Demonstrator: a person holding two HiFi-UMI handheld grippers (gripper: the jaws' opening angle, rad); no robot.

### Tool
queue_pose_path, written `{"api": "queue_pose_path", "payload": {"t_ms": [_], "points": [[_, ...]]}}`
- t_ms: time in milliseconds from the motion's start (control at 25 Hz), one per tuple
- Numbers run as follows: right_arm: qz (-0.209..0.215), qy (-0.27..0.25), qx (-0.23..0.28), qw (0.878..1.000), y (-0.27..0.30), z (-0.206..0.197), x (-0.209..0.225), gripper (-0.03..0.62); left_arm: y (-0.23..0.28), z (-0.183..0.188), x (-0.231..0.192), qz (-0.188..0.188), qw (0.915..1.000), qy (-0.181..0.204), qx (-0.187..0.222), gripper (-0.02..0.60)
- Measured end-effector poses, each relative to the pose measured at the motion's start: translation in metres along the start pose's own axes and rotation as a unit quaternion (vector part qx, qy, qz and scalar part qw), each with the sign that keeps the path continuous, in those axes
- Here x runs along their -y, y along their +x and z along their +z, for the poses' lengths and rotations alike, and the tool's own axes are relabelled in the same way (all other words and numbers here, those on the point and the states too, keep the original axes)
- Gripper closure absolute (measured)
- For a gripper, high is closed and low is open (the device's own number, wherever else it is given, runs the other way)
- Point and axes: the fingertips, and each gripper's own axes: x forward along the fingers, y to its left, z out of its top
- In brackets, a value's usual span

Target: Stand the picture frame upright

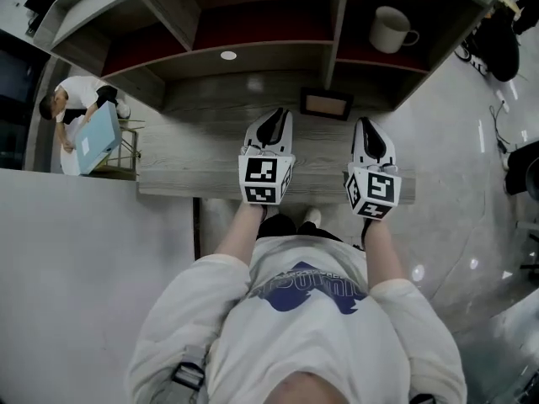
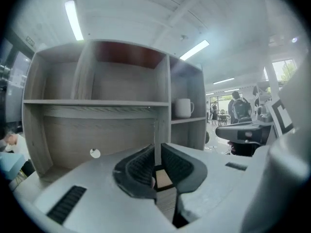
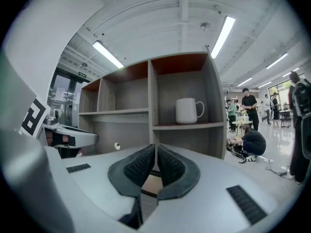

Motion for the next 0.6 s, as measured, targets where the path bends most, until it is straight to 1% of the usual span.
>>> {"api": "queue_pose_path", "payload": {"t_ms": [200,360,520,600], "points": [[-0.004,0.002,0.042,0.999,-0.026,0.038,-0.014,0.588,-0.028,0.037,0.01,-0.006,0.9985,-0.007,0.055,0.534],[-0.009,0.006,0.065,0.998,-0.036,0.062,-0.02,0.588,-0.037,0.057,0.004,-0.012,0.997,-0.005,0.076,0.534],[-0.02,0.011,0.076,0.997,-0.043,0.084,-0.023,0.592,-0.049,0.081,-0.004,-0.015,0.994,-0.011,0.108,0.535],[-0.021,0.013,0.083,0.996,-0.048,0.094,-0.026,0.595,-0.054,0.093,-0.004,-0.022,0.9923,-0.01,0.122,0.535]]}}
